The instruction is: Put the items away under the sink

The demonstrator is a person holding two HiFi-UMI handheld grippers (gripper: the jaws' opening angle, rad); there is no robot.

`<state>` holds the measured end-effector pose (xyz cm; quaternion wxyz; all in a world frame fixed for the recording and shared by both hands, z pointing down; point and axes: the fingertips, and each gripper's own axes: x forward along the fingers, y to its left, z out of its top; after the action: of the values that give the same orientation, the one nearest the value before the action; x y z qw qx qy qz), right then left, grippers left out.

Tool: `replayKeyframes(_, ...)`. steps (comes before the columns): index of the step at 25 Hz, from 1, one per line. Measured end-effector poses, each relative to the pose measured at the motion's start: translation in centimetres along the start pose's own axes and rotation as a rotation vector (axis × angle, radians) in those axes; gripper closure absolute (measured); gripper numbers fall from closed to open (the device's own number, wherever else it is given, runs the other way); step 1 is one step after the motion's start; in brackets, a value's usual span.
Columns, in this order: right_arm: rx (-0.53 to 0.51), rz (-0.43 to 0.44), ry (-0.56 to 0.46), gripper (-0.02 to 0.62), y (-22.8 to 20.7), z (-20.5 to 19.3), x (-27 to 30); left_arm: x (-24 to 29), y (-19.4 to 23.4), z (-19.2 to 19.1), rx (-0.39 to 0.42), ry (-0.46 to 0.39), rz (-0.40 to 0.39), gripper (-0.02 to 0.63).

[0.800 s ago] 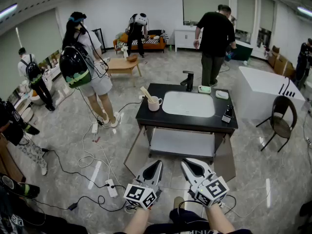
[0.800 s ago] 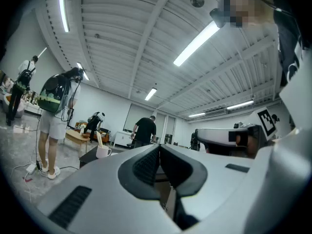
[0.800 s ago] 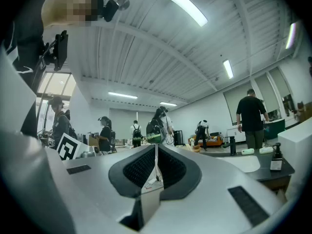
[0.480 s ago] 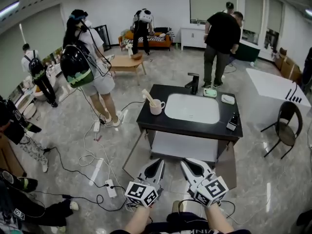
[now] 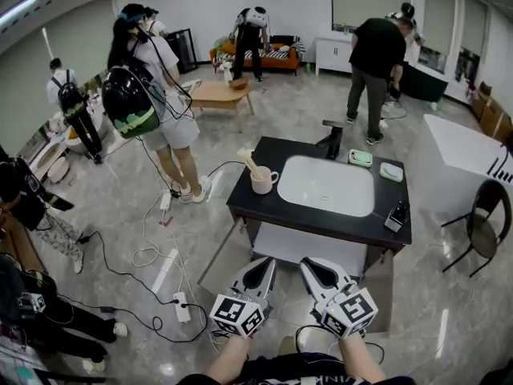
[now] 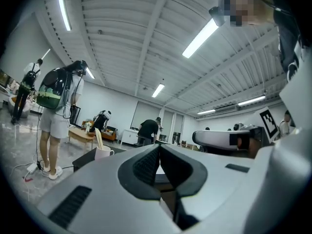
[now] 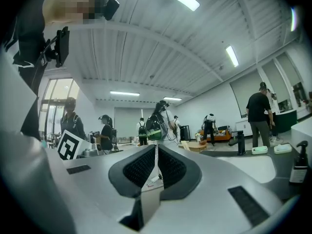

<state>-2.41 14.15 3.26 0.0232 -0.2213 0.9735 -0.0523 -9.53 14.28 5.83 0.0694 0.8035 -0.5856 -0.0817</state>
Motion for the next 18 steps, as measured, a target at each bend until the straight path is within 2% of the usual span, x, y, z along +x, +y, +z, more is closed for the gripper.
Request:
replayKeyframes(10,0.032,0.065,0.029,0.552,-2.4,-1.2,2.6,2.7,1.7,-1.1,-0.002,0.033,0.047,0.597)
replayKeyframes(18,0.035,0.080,0.053,0.552,-4.5,-2.2,5.8,5.6,4.5,-1.7,-0.004,0.036,0.053,0.597)
